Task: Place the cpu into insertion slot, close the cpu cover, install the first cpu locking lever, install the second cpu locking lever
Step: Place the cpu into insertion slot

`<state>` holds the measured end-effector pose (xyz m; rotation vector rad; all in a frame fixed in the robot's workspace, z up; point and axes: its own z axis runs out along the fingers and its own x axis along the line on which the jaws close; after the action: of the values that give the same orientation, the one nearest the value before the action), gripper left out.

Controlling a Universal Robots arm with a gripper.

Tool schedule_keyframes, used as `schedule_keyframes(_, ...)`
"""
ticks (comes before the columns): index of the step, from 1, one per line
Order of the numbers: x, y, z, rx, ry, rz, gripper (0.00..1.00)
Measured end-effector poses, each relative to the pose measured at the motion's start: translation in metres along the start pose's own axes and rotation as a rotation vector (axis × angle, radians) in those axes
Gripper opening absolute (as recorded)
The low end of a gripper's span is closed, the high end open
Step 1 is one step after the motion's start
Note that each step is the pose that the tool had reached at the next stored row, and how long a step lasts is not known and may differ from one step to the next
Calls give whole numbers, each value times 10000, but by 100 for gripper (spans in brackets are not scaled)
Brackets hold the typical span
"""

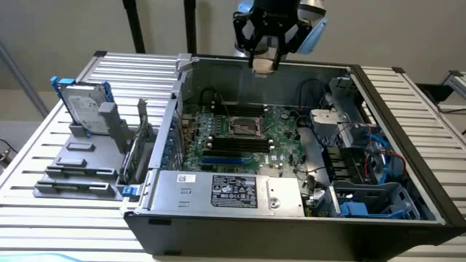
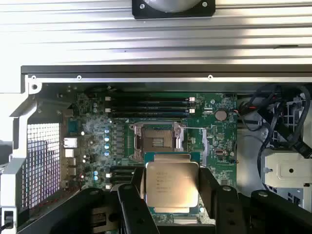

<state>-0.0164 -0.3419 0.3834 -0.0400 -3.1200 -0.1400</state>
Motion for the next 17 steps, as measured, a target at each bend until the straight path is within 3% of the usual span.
schedule_keyframes(17,5,0,0,0,0,5,55)
